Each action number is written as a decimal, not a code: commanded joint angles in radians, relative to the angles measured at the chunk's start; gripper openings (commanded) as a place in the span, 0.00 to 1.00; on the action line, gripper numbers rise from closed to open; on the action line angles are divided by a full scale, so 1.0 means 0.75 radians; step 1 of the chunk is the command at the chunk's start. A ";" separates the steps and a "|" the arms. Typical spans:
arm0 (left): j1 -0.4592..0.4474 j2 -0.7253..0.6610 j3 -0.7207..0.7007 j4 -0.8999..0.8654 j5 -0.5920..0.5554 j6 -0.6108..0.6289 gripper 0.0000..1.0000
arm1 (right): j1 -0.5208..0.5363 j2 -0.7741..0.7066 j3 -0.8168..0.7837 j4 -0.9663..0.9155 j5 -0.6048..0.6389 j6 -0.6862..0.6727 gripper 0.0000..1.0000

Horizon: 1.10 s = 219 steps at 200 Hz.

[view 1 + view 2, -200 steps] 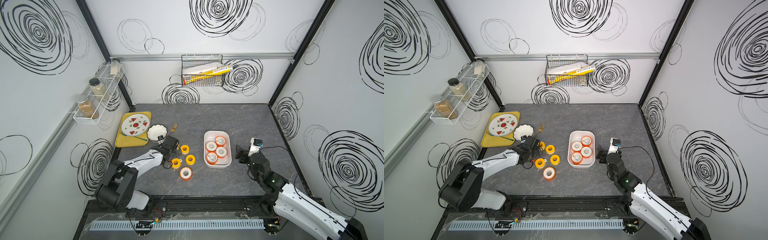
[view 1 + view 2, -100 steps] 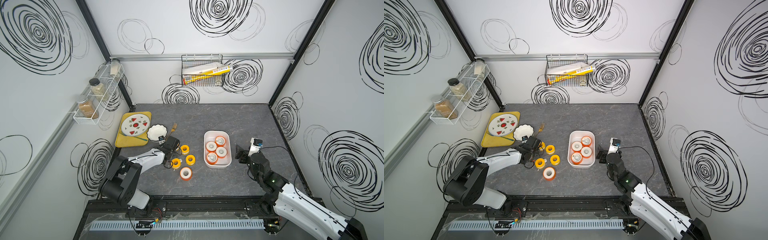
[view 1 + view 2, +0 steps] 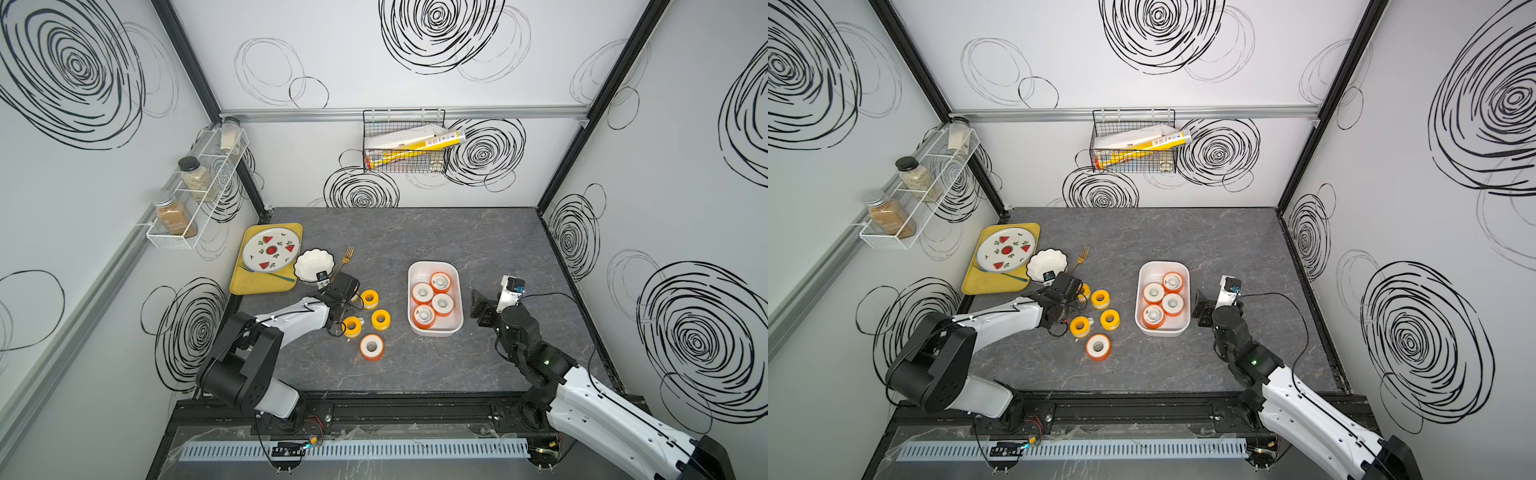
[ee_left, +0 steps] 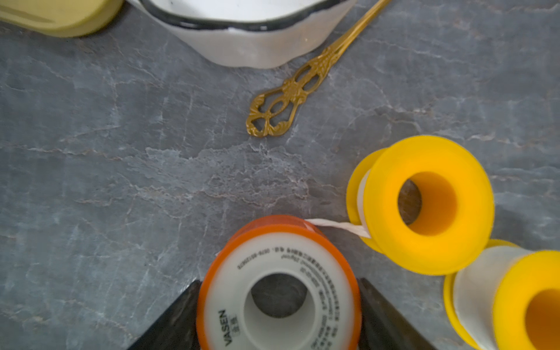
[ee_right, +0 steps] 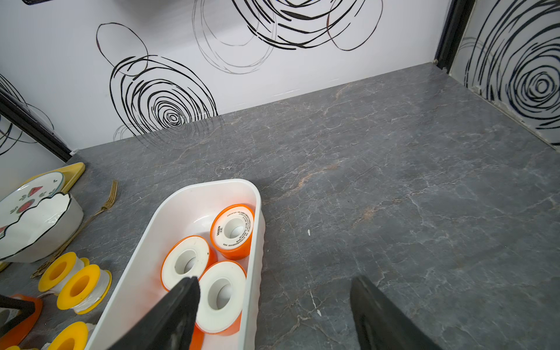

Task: Put the sealing tape into the storage box
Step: Pick up the sealing tape at the center of the board, then place the sealing tape in the storage box.

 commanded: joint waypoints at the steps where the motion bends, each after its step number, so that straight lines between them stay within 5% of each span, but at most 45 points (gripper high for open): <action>1: 0.001 -0.104 0.000 -0.041 -0.015 0.000 0.62 | -0.004 -0.002 -0.007 0.034 0.016 0.005 0.83; 58: -0.061 -0.242 0.083 -0.153 0.004 -0.005 0.60 | -0.004 -0.003 -0.009 0.033 0.016 0.005 0.83; 99: -0.215 -0.262 0.230 -0.185 0.032 0.030 0.61 | -0.004 0.004 -0.007 0.037 0.014 0.003 0.83; 145: -0.418 -0.008 0.553 -0.226 0.042 0.085 0.60 | -0.005 0.005 -0.005 0.030 0.019 0.006 0.82; 219: -0.582 0.463 1.059 -0.243 0.174 0.227 0.60 | -0.004 -0.061 -0.029 0.003 0.061 0.036 0.82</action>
